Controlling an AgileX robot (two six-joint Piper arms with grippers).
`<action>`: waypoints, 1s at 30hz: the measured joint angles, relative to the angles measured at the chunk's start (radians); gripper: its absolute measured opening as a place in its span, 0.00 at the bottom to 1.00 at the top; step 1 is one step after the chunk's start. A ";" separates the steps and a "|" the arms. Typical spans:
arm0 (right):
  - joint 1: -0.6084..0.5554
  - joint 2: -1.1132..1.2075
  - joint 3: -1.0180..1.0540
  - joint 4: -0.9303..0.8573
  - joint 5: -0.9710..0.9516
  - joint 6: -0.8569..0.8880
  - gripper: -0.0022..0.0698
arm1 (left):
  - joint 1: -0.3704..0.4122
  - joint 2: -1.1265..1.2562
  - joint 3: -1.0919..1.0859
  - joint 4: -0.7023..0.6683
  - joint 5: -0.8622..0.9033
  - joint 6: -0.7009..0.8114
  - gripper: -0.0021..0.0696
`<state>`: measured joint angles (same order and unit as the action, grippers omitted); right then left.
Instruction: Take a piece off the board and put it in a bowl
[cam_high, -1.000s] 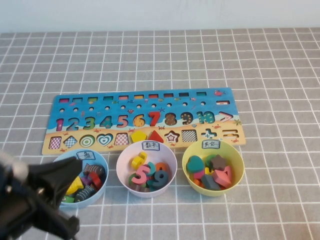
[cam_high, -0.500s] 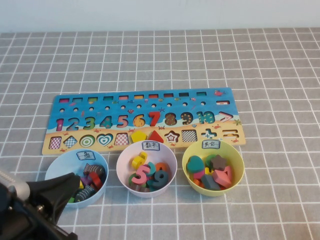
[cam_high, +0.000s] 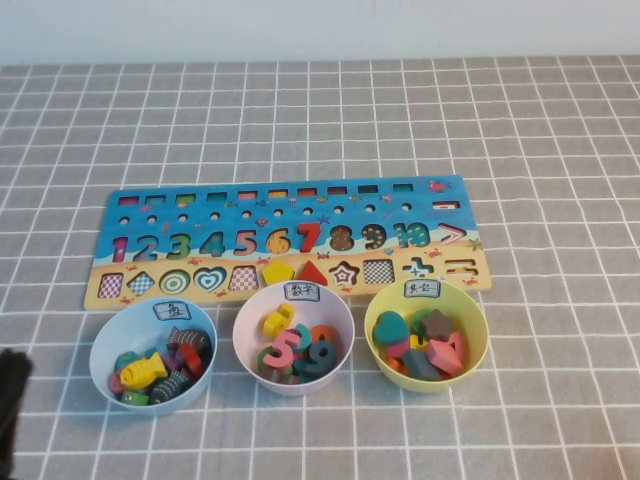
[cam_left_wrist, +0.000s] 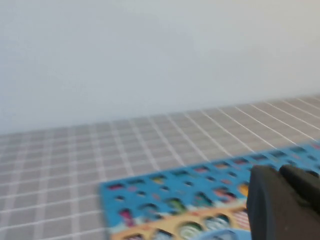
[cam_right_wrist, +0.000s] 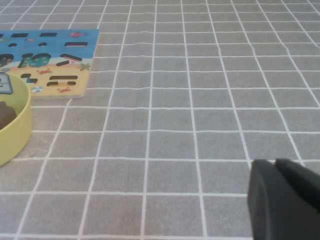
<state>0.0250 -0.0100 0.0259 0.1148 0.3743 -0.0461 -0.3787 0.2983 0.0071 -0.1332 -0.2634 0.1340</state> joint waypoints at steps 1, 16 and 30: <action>0.000 0.000 0.000 0.000 0.000 0.000 0.01 | 0.039 -0.045 0.010 -0.001 0.010 0.000 0.03; 0.000 -0.002 0.000 0.000 -0.004 0.000 0.01 | 0.290 -0.309 0.018 0.031 0.408 -0.004 0.03; 0.000 -0.004 0.000 0.000 -0.004 0.000 0.01 | 0.290 -0.309 0.018 0.083 0.634 -0.006 0.03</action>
<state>0.0250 -0.0136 0.0259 0.1148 0.3708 -0.0461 -0.0885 -0.0106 0.0252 -0.0506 0.3703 0.1283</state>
